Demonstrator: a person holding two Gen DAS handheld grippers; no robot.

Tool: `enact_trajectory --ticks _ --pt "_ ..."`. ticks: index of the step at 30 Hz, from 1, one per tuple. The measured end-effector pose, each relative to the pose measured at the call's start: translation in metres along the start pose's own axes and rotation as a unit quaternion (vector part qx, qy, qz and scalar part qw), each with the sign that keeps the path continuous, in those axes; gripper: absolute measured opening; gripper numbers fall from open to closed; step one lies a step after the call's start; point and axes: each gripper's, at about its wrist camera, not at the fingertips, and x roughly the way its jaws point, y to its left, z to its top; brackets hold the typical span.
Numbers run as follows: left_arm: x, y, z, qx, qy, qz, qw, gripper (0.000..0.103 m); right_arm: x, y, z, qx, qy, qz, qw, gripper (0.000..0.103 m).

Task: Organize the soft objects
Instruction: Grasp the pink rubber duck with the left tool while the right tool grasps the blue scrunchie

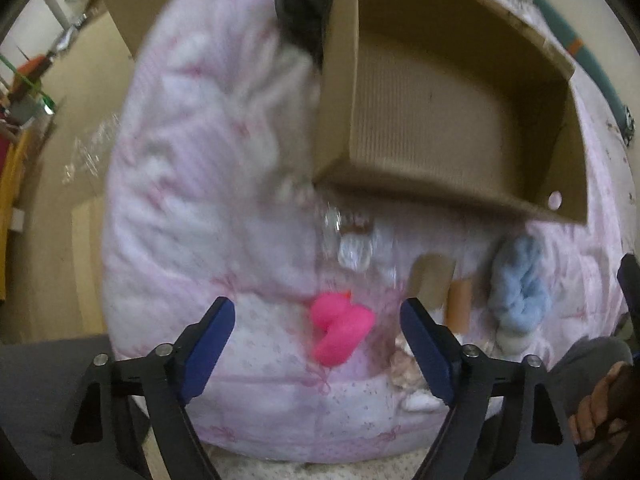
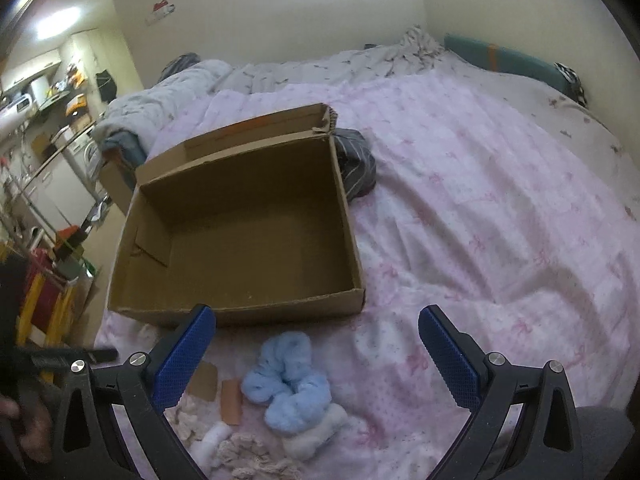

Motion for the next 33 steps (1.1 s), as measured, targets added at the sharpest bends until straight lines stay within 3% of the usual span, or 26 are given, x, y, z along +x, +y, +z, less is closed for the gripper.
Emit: enact_trajectory --ticks 4,8,14,17,24,30,33 --pt "0.017 -0.005 -0.002 -0.006 0.022 -0.009 0.9997 0.079 0.011 -0.003 -0.002 0.009 0.022 0.003 1.0 0.103" --pt "0.033 -0.017 -0.005 0.019 0.041 -0.005 0.9989 0.077 0.019 -0.009 -0.003 0.025 0.041 0.004 0.999 0.103" --pt "0.049 -0.029 -0.009 0.033 0.061 0.004 0.9976 0.039 0.042 -0.017 -0.008 0.052 0.102 0.02 0.993 0.103" --pt "0.049 -0.032 -0.009 0.039 0.058 0.005 0.9976 0.038 0.062 -0.007 -0.018 0.033 0.159 0.034 0.986 0.103" --pt "0.022 -0.027 -0.007 0.026 0.018 0.023 0.9992 0.037 0.086 0.03 -0.042 -0.057 0.2 -0.001 0.978 0.103" --pt "0.009 -0.024 -0.007 0.012 -0.005 0.026 0.9996 0.037 0.098 0.047 -0.056 -0.09 0.22 -0.015 0.971 0.103" --pt "0.004 -0.019 -0.009 0.008 -0.005 0.028 0.9996 0.037 0.104 0.054 -0.061 -0.101 0.229 -0.016 0.968 0.093"
